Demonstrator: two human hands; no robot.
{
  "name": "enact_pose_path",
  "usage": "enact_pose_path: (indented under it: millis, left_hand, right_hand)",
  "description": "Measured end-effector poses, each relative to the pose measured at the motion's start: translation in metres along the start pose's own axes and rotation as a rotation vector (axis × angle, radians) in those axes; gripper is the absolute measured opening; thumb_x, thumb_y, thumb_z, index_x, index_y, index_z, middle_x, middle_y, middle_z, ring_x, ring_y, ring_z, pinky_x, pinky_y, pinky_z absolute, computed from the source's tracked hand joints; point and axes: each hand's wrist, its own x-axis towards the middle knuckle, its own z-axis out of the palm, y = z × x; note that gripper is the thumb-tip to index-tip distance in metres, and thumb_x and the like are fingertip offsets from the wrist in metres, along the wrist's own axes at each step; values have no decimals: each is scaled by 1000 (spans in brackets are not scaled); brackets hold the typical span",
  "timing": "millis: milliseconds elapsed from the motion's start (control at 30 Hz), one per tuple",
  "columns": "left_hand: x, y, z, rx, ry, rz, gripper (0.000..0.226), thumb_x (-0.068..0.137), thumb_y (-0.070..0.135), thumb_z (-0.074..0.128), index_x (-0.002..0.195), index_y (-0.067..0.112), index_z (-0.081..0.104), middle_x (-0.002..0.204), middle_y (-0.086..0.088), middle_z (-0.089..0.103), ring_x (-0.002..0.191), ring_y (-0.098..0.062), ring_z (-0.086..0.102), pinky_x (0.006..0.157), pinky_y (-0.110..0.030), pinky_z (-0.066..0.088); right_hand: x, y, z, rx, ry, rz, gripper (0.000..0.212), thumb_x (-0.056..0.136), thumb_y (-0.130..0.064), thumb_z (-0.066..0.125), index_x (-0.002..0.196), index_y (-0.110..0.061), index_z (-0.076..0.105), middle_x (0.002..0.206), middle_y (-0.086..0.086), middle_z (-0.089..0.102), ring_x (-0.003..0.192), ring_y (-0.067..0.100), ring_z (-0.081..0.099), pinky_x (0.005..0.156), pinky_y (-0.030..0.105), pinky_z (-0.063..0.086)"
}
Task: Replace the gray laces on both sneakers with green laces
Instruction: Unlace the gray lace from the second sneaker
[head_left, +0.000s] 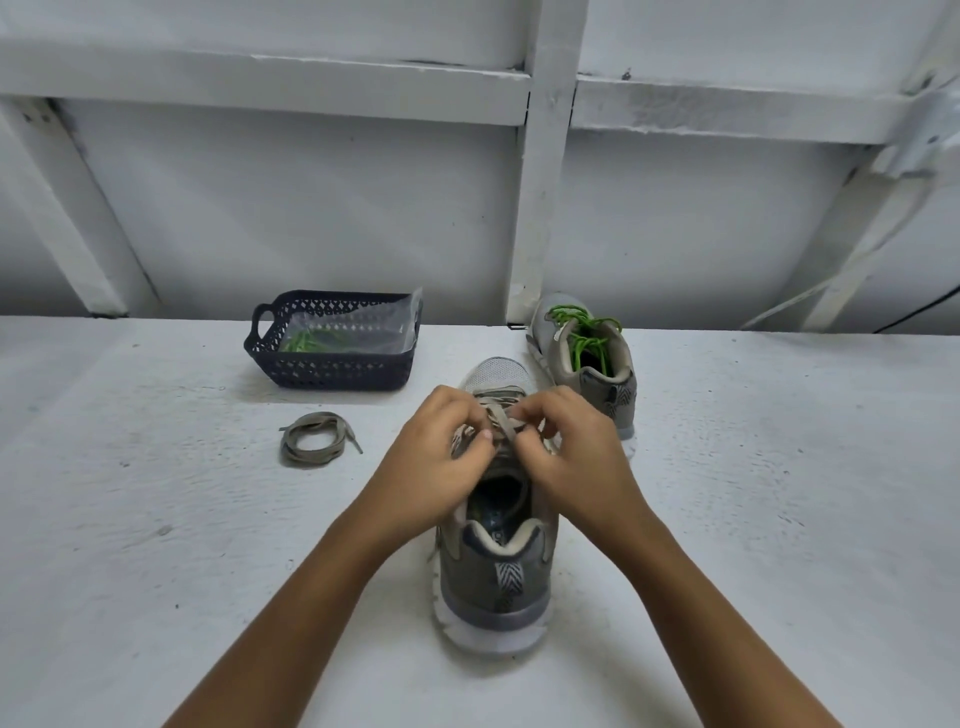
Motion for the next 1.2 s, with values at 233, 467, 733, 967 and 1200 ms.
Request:
enact_pose_path:
  millis: [233, 467, 733, 967, 1200]
  left_hand:
    - [1, -9, -6, -144, -48, -108, 28, 93, 6, 50, 71, 24, 49, 101, -1, 54, 90, 6, 49, 79, -2, 32]
    - [-5, -12, -5, 72, -172, 41, 14, 77, 29, 61, 76, 28, 47, 112, 13, 39, 110, 2, 42, 91, -3, 26]
    - [2, 3, -3, -382, 196, -130, 30, 86, 0, 60, 67, 15, 43, 74, 10, 59, 71, 1, 55, 68, -12, 44]
    - [-4, 7, -12, -1020, 306, -328, 24, 95, 2, 39, 74, 10, 46, 52, 1, 51, 59, -15, 62, 69, -30, 50]
    - [-27, -19, -19, -1008, 415, -786, 29, 97, 27, 42, 71, 17, 45, 52, 0, 52, 59, -17, 54, 64, -32, 43]
  right_hand:
    - [6, 2, -1, 407, 12, 452, 21, 90, -6, 51, 69, -6, 54, 63, 1, 50, 62, 10, 44, 63, 25, 37]
    - [9, 2, -6, 832, -12, 583, 14, 80, -7, 47, 67, -11, 51, 69, 4, 53, 62, 10, 44, 54, 24, 30]
    - [0, 13, -7, 1252, 88, 657, 19, 88, -5, 44, 77, -20, 49, 60, -5, 52, 59, 8, 51, 62, 26, 33]
    - [-8, 16, -12, 1417, 257, 752, 9, 80, -18, 57, 71, -23, 59, 56, -7, 44, 55, 7, 46, 57, 23, 40]
    - [-40, 38, -9, 1003, 382, 1035, 18, 89, -11, 52, 73, -17, 44, 54, -2, 37, 52, 13, 31, 50, 27, 24]
